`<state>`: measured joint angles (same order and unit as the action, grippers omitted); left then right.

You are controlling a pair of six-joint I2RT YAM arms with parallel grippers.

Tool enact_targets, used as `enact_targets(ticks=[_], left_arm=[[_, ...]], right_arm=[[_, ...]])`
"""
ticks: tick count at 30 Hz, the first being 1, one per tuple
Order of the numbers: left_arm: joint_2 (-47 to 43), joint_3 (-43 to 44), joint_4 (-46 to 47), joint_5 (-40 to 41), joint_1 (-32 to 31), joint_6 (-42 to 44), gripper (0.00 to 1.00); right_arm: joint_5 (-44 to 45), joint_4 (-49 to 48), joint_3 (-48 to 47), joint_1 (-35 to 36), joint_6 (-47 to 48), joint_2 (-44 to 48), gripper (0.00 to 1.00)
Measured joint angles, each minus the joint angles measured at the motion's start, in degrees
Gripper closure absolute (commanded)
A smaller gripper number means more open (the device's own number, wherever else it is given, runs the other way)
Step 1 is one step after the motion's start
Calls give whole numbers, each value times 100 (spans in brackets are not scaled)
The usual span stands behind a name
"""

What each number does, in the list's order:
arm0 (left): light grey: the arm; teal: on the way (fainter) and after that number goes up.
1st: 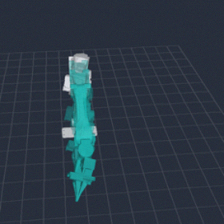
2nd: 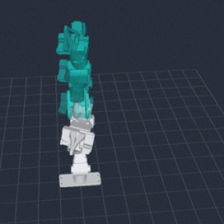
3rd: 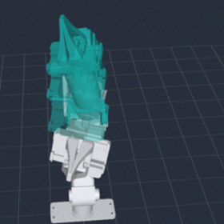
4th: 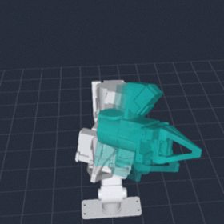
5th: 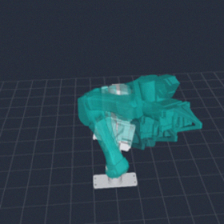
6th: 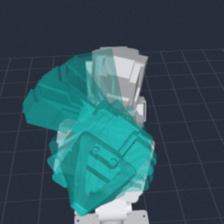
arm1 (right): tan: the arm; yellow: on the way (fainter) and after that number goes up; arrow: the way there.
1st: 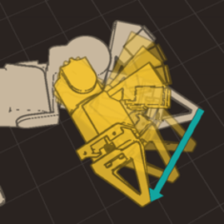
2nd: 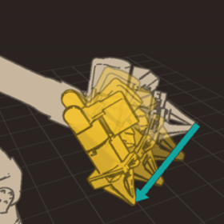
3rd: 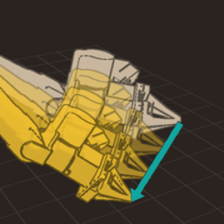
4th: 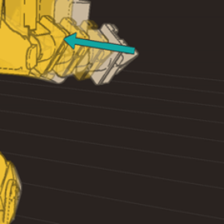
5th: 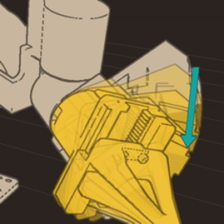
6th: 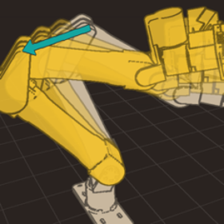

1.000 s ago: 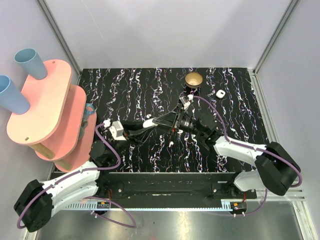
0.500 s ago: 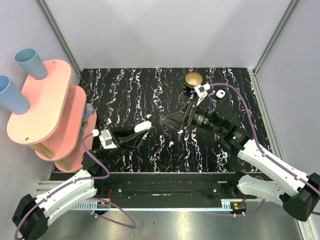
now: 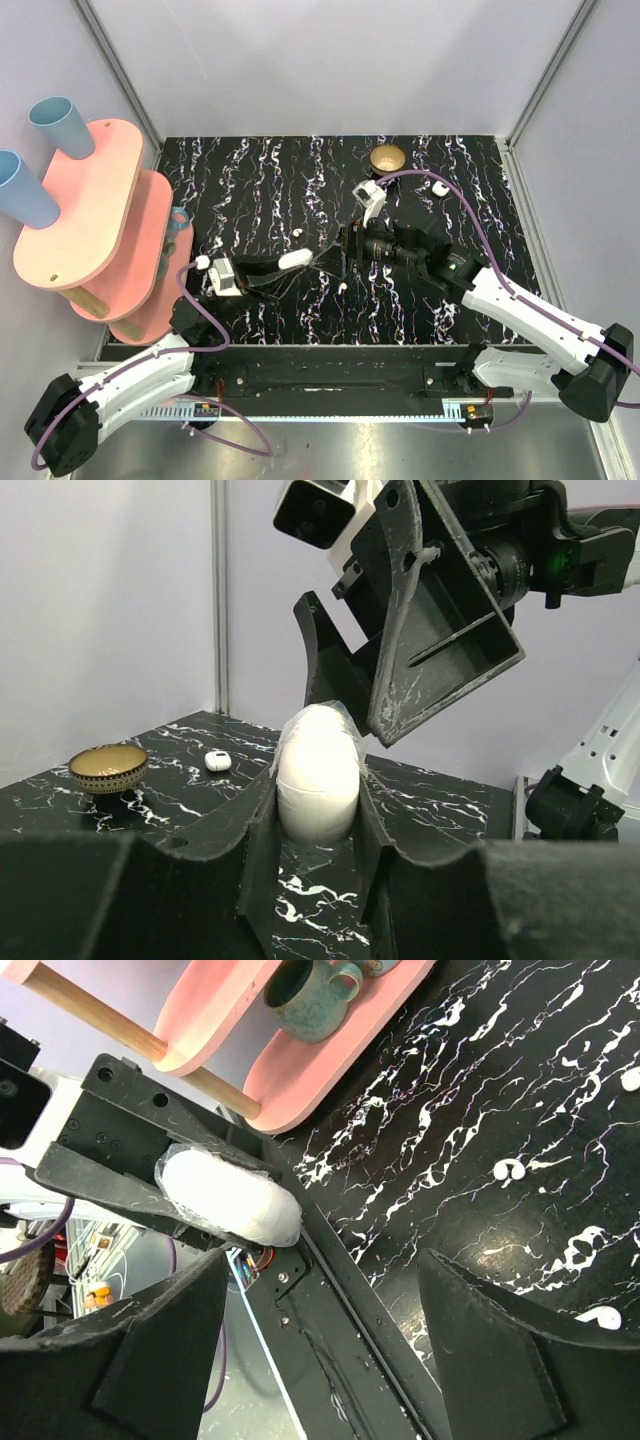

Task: Insert the wireless bluetooth earbuds into the charging case
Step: Open the charging case.

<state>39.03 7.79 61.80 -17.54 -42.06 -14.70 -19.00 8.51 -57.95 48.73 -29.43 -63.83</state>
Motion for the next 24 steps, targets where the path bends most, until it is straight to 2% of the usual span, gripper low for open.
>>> enact_targets(ticks=[24], left_arm=[[229,160,131,-457,46,-186,100]], right_arm=[[122,-55,2,42,-111,2,16]])
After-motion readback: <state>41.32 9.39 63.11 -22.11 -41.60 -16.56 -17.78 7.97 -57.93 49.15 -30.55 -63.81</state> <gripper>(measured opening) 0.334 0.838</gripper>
